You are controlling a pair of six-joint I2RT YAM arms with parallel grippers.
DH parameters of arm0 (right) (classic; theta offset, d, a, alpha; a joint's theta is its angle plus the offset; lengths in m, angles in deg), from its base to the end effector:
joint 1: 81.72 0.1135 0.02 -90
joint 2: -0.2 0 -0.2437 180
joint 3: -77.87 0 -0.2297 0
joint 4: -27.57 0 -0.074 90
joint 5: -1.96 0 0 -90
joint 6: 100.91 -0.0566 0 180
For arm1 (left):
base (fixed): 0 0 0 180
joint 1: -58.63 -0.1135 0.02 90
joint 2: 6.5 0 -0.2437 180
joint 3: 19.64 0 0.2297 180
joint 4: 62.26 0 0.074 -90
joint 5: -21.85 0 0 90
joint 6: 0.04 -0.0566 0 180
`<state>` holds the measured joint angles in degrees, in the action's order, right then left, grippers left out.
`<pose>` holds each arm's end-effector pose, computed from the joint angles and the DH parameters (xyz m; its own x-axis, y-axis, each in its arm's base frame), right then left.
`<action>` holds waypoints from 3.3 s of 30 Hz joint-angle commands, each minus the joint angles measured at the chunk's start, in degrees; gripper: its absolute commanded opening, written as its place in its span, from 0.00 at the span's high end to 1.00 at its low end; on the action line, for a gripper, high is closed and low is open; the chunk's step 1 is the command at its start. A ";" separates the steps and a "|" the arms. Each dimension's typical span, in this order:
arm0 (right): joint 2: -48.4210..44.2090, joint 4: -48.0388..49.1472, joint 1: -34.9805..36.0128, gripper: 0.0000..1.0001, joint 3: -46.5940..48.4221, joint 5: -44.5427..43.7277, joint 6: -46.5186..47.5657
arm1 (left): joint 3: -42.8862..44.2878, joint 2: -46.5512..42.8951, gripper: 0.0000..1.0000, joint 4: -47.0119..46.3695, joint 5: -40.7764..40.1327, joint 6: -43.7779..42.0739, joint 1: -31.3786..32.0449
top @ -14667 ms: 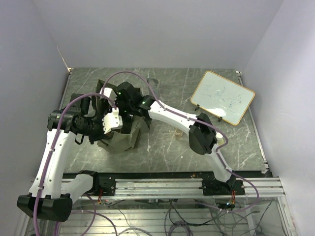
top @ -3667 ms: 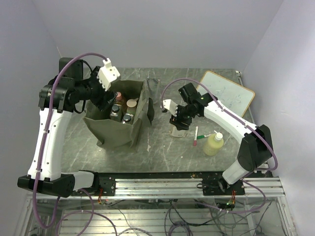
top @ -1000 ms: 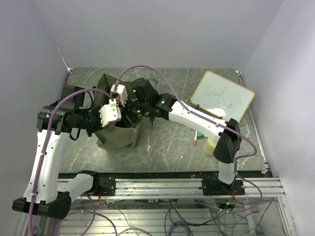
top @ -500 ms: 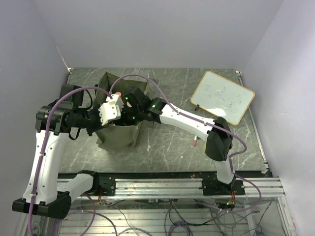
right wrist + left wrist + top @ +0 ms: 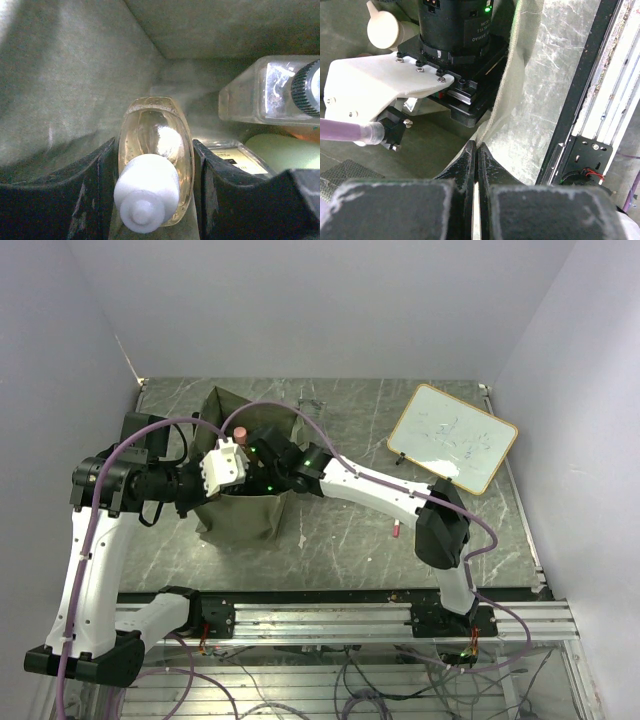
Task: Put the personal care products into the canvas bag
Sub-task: Place the care product in the canvas bag.
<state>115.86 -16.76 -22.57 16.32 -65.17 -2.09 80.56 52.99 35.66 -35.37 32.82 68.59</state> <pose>0.2116 0.3971 0.2607 -0.1919 -0.5967 -0.7792 -0.9812 0.1328 0.1399 0.1289 -0.0537 0.3711 -0.0845 0.7319 -0.6762 0.9311 0.2997 0.2080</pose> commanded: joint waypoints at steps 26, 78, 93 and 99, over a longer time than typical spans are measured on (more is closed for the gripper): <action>0.77 -10.98 -0.62 1.00 1.32 1.66 7.96 | 1.31 -1.82 0.93 1.38 -0.10 1.34 -0.11; -2.43 -4.29 -6.51 0.19 9.86 14.17 4.03 | -2.25 -2.40 0.93 1.37 -1.13 -1.21 -0.11; -4.05 1.59 -12.09 0.20 14.57 18.48 -1.49 | -1.69 -2.30 0.93 1.69 -0.99 -1.88 -0.11; -6.82 2.37 -14.77 0.20 15.71 17.68 -2.44 | -1.62 -2.54 0.84 1.29 -1.81 -0.93 -0.11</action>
<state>113.21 -16.37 -35.62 29.69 -47.71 -3.46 78.30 50.93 36.23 -36.99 31.42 68.59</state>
